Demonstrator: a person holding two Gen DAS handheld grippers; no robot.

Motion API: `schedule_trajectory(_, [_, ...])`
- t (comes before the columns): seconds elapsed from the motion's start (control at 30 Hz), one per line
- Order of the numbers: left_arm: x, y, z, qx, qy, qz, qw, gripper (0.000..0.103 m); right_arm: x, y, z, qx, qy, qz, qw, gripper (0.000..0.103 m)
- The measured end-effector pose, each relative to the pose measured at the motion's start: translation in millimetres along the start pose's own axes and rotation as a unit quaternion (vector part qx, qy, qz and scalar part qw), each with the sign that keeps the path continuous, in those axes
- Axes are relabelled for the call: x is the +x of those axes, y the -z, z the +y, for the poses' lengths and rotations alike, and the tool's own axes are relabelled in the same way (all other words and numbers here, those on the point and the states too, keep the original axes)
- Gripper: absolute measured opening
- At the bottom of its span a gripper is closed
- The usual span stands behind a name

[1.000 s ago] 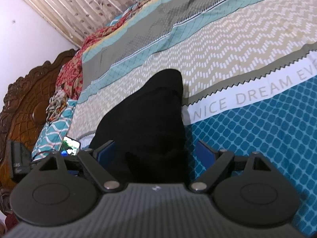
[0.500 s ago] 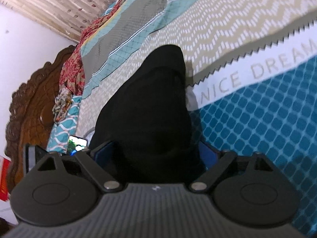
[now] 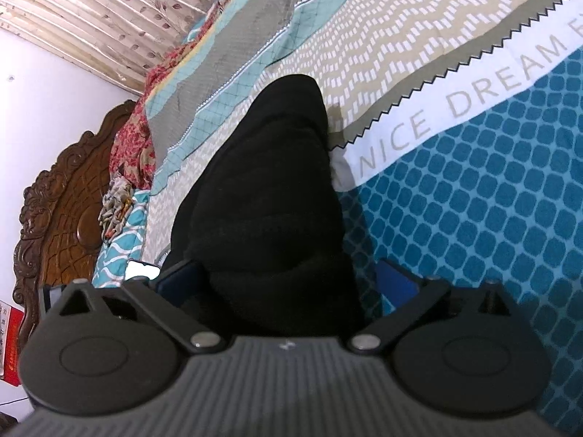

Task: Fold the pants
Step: 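Hold the folded pants edge with both grippers and fold it over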

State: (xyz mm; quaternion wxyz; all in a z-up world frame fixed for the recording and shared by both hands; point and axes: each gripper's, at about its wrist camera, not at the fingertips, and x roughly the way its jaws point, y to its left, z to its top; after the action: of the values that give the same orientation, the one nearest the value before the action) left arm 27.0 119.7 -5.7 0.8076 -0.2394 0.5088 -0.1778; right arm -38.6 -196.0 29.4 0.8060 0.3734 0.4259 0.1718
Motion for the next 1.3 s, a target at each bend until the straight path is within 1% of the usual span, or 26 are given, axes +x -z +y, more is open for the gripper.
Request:
schedule_trajectory(0.07, [-1.7, 3.1, 0.4, 0.0, 0.001, -0.005, 1.0, 0.103, 0.0, 1.7, -1.9, 0.0, -0.009, -0.001, 1.0, 0.103])
schedule_trajectory(0.17, [-4.5, 7.1, -4.4, 0.015, -0.008, -0.001, 0.9999, 0.103, -3.7, 5.6, -3.9, 0.005, -0.018, -0.009, 1.0, 0.103])
schedule_trajectory(0.27, [-8.4, 11.6, -6.9, 0.011, -0.019, -0.002, 0.9998, 0.103, -5.9, 10.3, 1.0, 0.001, -0.01, -0.005, 1.0, 0.103])
schedule_trajectory(0.4, [-15.8, 20.3, -8.5, 0.019, -0.029, -0.005, 0.9994, 0.103, -7.8, 19.0, 7.0, 0.001, 0.001, 0.002, 1.0, 0.103])
schedule_trajectory(0.5, [-19.6, 25.4, -6.9, 0.023, -0.027, -0.008, 0.9993, 0.103, -7.9, 26.4, 9.2, -0.008, 0.006, -0.001, 1.0, 0.103])
schedule_trajectory(0.67, [-21.7, 29.3, -5.6, 0.024, -0.023, -0.013, 0.9994, 0.103, -5.3, 28.7, 8.9, -0.005, 0.008, -0.005, 1.0, 0.103])
schedule_trajectory(0.9, [-24.4, 32.9, 1.3, 0.022, -0.007, -0.024, 0.9994, 0.103, -6.3, 34.1, 10.5, -0.006, 0.009, -0.018, 1.0, 0.103])
schedule_trajectory(1.07, [-25.5, 35.1, -0.7, 0.023, -0.01, -0.027, 0.9993, 0.103, -6.1, 38.5, 13.1, -0.007, 0.018, -0.032, 0.999, 0.103])
schedule_trajectory(1.3, [-26.3, 36.6, -1.2, 0.023, -0.008, -0.029, 0.9993, 0.103, -4.6, 39.5, 13.9, -0.008, 0.019, -0.034, 0.999, 0.103])
